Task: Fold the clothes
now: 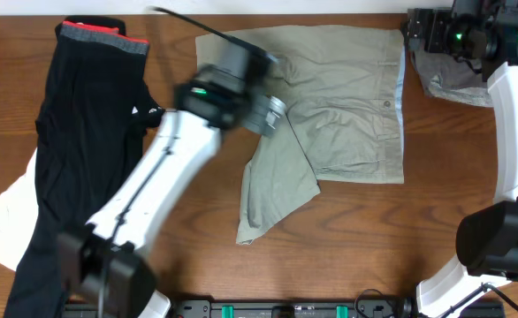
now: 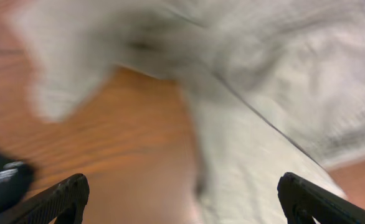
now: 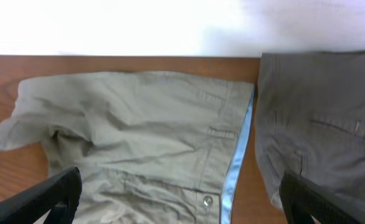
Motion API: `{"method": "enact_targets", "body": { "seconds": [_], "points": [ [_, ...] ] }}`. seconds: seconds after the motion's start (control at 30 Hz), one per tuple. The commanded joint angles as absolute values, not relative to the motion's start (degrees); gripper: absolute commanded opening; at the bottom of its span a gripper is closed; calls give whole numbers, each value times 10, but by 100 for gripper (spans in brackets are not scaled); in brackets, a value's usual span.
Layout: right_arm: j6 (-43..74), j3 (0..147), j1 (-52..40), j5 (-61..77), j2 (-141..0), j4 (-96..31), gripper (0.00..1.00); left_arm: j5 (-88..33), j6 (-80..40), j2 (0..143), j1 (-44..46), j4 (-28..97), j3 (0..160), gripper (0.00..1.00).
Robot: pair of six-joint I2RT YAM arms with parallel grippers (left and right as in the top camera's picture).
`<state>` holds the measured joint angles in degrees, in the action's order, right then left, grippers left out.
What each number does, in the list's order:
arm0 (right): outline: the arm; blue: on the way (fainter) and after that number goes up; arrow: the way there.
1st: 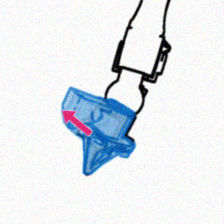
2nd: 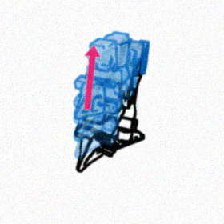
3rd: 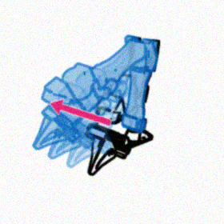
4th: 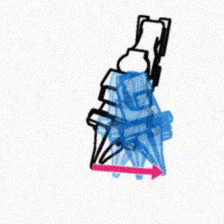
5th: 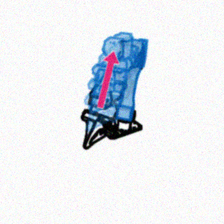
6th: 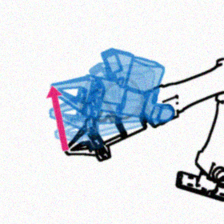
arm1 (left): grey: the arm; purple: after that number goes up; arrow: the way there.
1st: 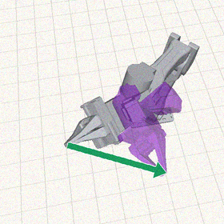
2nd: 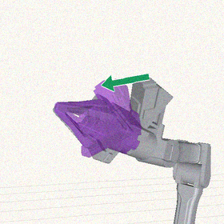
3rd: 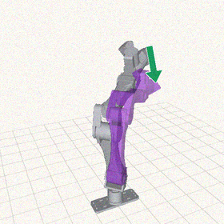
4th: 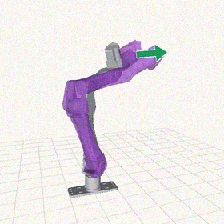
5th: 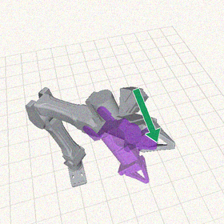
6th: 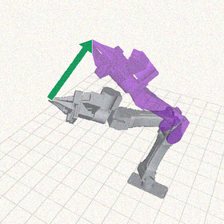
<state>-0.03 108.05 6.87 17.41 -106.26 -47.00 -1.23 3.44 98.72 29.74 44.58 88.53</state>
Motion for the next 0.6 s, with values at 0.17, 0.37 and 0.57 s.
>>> {"method": "enact_targets", "body": {
  "seconds": [0.17, 0.37, 0.57],
  "points": [
    [4, 1079, 87, 178, -1076, -510, 95, -10, -77, 1053, 406, 461, 881, 98],
    [17, 1079, 111, 178, -1076, -519, 93, -10, -249, 1089, 443, 449, 881, 94],
    [17, 1079, 128, 178, -1076, -523, 93, -5, -291, 1144, 469, 432, 880, 84]
  ]
}}
